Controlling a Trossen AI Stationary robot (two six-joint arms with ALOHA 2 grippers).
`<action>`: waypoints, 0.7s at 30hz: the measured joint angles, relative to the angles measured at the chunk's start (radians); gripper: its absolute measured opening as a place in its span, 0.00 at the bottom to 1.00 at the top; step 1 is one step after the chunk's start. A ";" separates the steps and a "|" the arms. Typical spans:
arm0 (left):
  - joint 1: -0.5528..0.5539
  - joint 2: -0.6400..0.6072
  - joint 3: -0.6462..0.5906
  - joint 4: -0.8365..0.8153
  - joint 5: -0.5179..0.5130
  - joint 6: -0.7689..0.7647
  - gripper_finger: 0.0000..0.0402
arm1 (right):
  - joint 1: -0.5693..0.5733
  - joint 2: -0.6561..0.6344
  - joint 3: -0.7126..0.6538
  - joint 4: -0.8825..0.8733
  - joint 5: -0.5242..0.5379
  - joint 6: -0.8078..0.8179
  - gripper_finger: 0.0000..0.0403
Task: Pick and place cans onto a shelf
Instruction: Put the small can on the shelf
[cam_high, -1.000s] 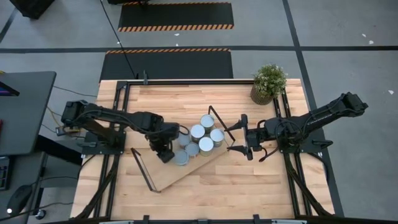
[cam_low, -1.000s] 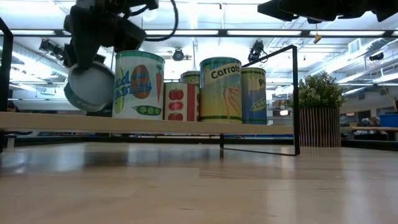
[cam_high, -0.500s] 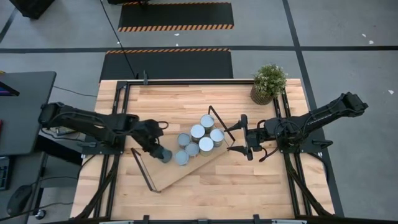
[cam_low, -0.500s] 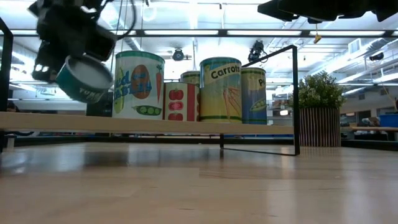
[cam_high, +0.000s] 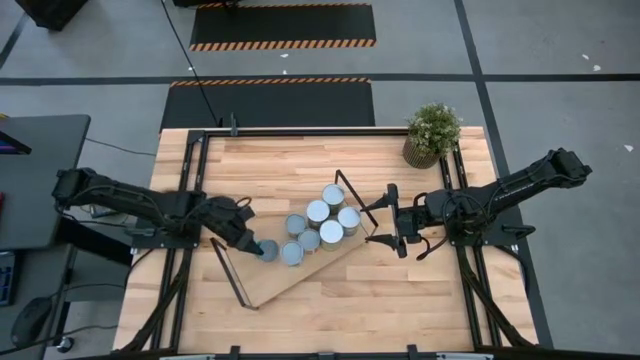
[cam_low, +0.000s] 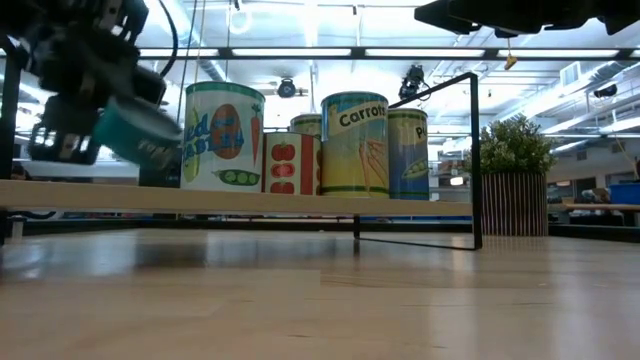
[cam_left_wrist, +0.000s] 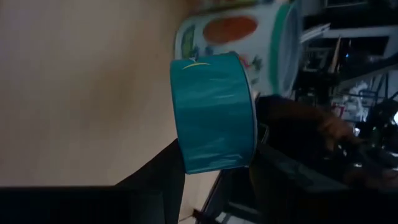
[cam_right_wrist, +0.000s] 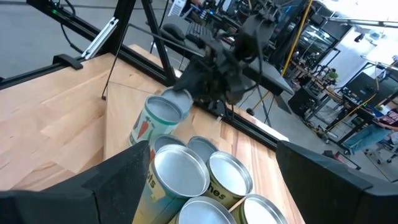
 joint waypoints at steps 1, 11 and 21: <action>-0.008 0.004 -0.009 0.006 0.003 -0.012 0.40 | 0.000 0.000 0.000 0.000 0.000 -0.001 0.88; -0.100 0.011 -0.031 0.025 -0.071 -0.101 0.42 | 0.000 0.000 0.000 0.002 0.003 -0.001 0.88; -0.134 0.045 -0.031 -0.038 -0.105 -0.151 0.52 | 0.000 0.000 0.000 0.003 0.002 0.000 0.88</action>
